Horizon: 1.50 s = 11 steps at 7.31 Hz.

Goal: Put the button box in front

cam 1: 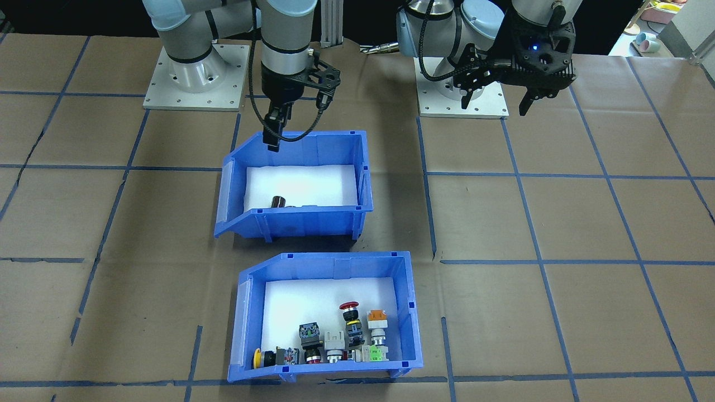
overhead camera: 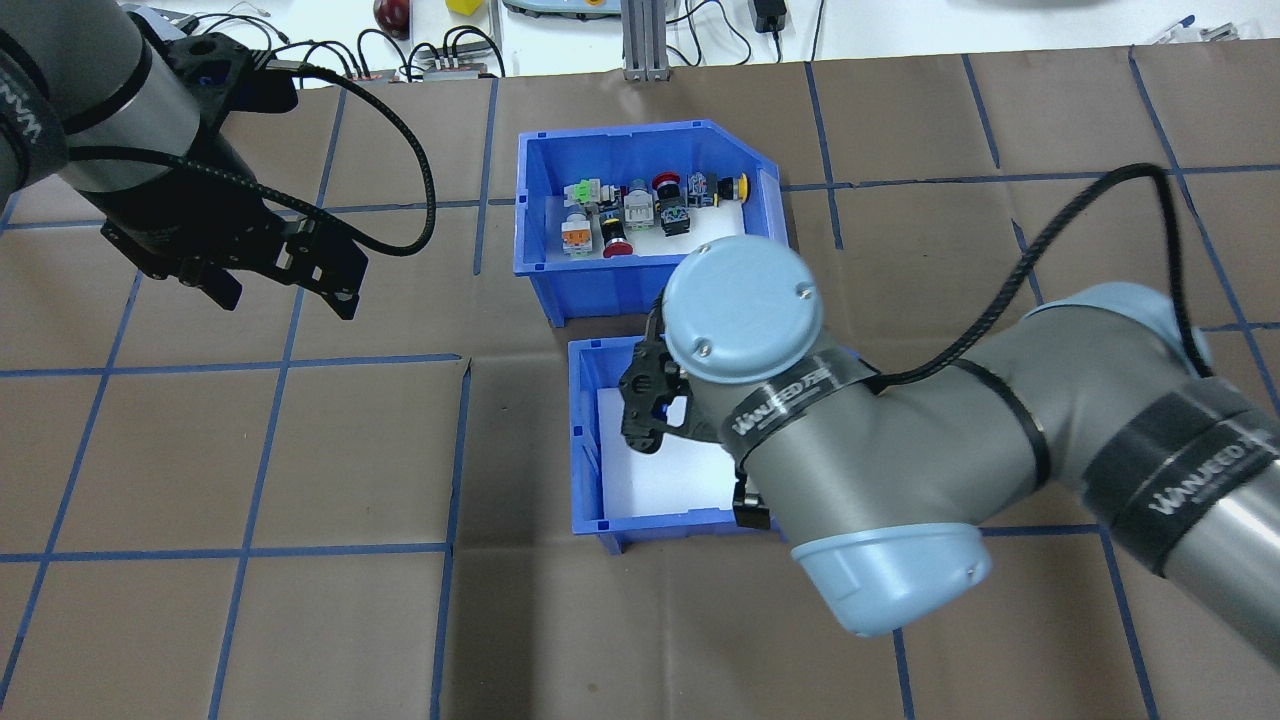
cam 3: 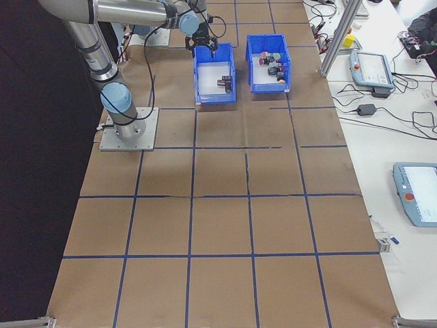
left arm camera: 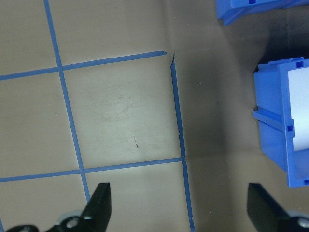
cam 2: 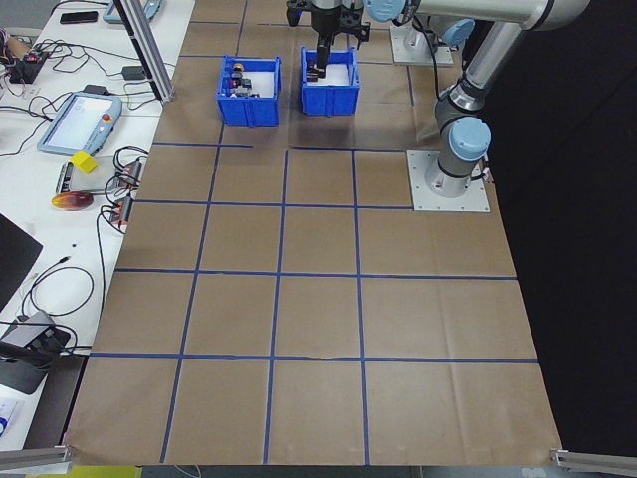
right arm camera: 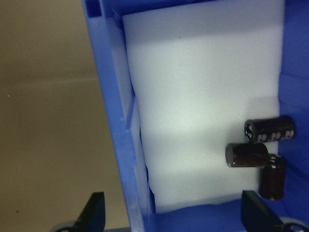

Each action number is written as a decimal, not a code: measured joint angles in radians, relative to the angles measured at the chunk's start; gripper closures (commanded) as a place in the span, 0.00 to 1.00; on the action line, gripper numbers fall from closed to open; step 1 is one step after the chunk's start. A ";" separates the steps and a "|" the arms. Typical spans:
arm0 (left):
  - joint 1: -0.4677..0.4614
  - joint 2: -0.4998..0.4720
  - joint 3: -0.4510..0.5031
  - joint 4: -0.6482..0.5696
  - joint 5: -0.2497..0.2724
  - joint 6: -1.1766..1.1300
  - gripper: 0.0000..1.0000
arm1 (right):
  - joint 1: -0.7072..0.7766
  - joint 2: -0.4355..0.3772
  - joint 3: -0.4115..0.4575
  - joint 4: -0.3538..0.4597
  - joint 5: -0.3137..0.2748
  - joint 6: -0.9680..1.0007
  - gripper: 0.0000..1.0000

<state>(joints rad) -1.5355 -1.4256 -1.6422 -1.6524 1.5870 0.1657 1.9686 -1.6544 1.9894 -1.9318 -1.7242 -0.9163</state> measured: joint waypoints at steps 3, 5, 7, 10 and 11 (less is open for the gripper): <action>0.000 0.002 -0.001 0.000 0.000 0.000 0.01 | -0.244 -0.046 -0.032 0.041 0.077 0.142 0.00; 0.000 0.003 -0.001 -0.001 0.000 0.000 0.01 | -0.369 -0.045 -0.136 0.201 0.121 0.374 0.00; 0.000 0.003 -0.002 -0.002 -0.001 -0.001 0.01 | -0.423 -0.032 -0.248 0.349 0.147 0.620 0.00; 0.000 0.010 -0.018 0.000 -0.002 -0.002 0.01 | -0.439 0.026 -0.338 0.384 0.156 0.902 0.00; 0.000 0.014 -0.024 0.000 -0.003 -0.002 0.01 | -0.440 0.043 -0.353 0.386 0.156 0.930 0.00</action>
<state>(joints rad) -1.5355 -1.4119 -1.6666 -1.6524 1.5842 0.1641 1.5289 -1.6115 1.6364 -1.5463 -1.5686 0.0135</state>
